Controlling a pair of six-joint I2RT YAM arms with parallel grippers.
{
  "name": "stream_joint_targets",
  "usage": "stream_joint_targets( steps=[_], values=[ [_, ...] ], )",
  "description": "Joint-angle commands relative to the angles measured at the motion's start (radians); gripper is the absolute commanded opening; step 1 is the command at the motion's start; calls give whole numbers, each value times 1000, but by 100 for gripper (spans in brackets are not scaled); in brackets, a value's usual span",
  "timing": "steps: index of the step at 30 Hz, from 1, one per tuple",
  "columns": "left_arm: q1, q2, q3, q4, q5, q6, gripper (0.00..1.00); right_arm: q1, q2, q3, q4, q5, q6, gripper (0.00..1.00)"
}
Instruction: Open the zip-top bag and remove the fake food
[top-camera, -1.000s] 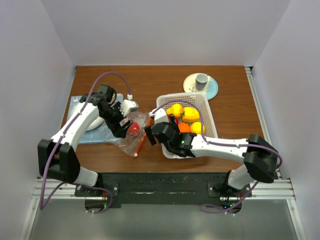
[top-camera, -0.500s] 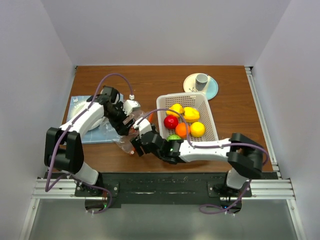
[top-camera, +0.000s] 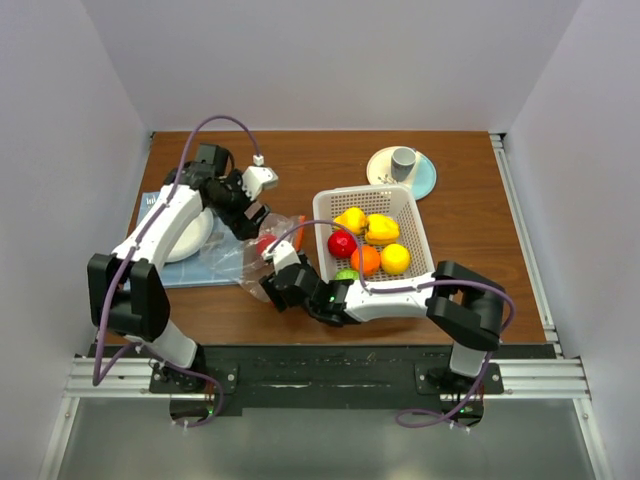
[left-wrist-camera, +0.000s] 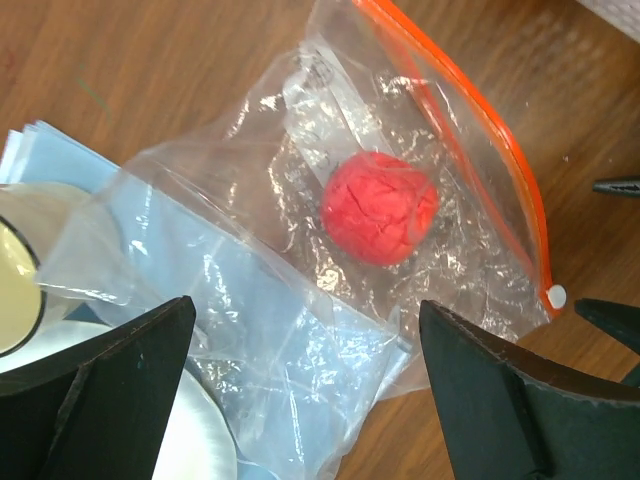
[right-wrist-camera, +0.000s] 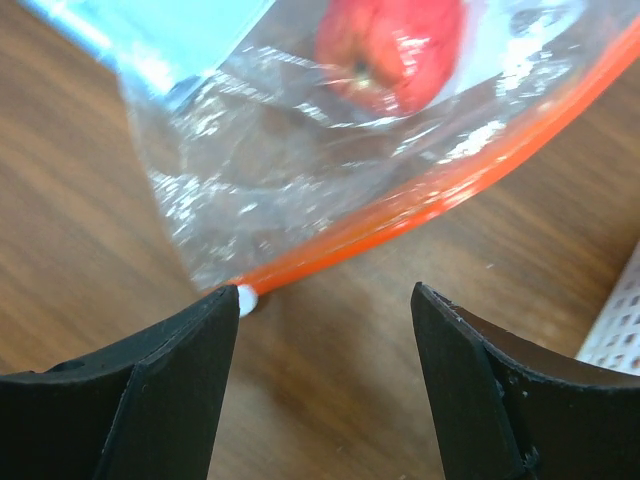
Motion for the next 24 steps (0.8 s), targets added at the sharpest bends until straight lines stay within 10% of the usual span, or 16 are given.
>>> stream_joint_targets(
  steps=[1, 24],
  values=[
    [5, -2, 19, 86, -15, -87, 100, -58, -8, 4, 63, 47, -32, 73],
    [-9, 101, -223, 360, -247, -142, 100, -135, -21, -20, 58, 38, -77, 75]
  ],
)
